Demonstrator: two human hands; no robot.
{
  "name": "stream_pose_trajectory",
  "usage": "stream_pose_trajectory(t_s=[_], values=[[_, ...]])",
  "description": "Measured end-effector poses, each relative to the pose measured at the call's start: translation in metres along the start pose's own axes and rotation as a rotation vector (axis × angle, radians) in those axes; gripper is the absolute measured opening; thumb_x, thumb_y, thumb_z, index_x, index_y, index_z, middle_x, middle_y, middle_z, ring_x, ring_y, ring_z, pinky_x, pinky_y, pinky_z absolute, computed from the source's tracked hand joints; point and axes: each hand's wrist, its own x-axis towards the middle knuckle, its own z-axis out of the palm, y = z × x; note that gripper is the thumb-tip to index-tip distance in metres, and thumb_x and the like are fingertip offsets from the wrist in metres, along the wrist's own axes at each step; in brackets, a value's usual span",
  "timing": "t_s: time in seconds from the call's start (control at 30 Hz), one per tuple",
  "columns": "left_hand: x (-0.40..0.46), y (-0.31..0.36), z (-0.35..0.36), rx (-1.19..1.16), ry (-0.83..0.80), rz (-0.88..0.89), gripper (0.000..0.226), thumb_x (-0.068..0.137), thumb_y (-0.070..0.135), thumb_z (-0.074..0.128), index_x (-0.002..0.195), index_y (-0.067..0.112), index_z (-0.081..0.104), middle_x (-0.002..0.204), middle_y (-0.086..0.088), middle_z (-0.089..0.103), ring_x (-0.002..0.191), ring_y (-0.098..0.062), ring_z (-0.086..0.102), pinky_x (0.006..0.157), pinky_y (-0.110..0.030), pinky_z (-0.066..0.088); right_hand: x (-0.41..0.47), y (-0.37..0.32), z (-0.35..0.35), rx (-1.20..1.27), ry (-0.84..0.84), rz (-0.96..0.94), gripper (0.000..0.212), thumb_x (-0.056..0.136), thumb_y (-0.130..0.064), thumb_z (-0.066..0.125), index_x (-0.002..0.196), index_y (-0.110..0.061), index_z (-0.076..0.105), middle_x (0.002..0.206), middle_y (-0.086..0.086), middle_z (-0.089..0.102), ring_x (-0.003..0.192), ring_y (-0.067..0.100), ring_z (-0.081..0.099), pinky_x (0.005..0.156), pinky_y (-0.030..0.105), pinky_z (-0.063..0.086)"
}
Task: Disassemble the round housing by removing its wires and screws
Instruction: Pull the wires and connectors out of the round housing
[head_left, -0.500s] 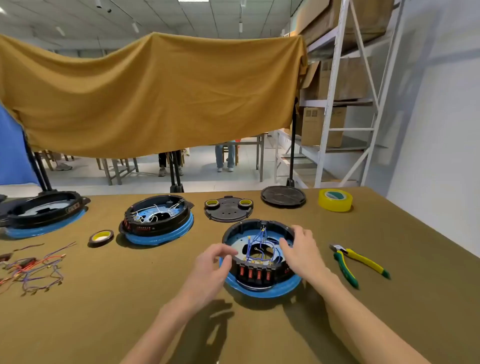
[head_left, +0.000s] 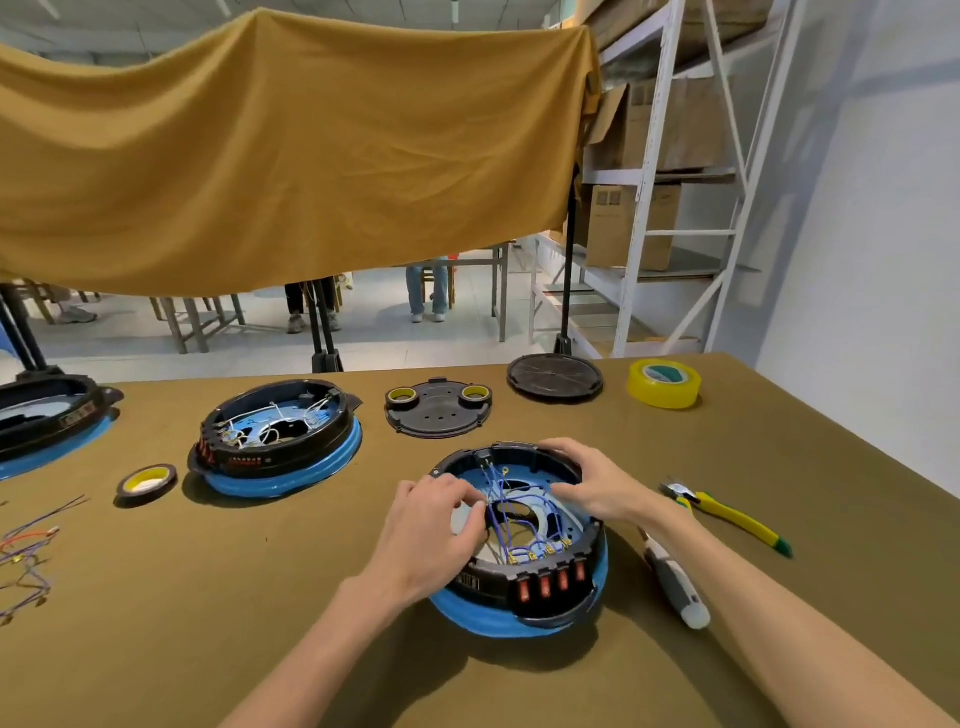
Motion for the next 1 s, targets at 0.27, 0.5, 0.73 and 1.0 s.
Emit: stream_pose_trajectory(t_s=[0.27,0.5,0.73,1.0], values=[[0.015,-0.009,-0.001,-0.074,-0.132,-0.109,0.053,0.103,0.042,0.052,0.153,0.028,0.042,0.162,0.010,0.037,0.151,-0.006,0.023,0.126,-0.038,0.017,0.002,0.004,0.022,-0.082,0.253,0.087,0.041,0.100,-0.014,0.054,0.141,-0.016,0.049,0.135,0.003,0.060,0.118,0.018,0.057,0.099,0.029,0.046],[-0.010,-0.001,-0.002,0.094,-0.014,-0.091,0.062,0.096,0.068,0.032,0.143,0.031,0.052,0.136,0.013,0.050,0.126,-0.005,0.041,0.108,-0.027,0.034,0.021,-0.001,0.002,0.054,0.113,-0.007,0.034,0.101,-0.008,0.055,0.131,-0.023,0.062,0.127,-0.007,0.064,0.120,0.010,0.058,0.106,0.033,0.047],[0.019,0.010,-0.009,-0.047,-0.186,0.132,0.043,0.103,0.043,0.057,0.144,0.034,0.054,0.147,0.018,0.049,0.140,-0.002,0.036,0.120,-0.027,0.023,0.015,0.011,0.025,-0.009,0.310,0.213,0.037,0.104,-0.032,0.051,0.135,-0.013,0.059,0.128,0.003,0.064,0.112,0.017,0.059,0.090,0.027,0.042],[0.014,0.021,0.008,0.084,-0.295,0.123,0.040,0.102,0.053,0.047,0.138,0.039,0.054,0.141,0.017,0.046,0.133,-0.007,0.038,0.119,-0.034,0.020,0.023,-0.005,0.009,0.175,0.086,0.058,0.034,0.106,-0.023,0.052,0.134,-0.011,0.064,0.127,0.004,0.068,0.113,0.014,0.064,0.096,0.027,0.053]])
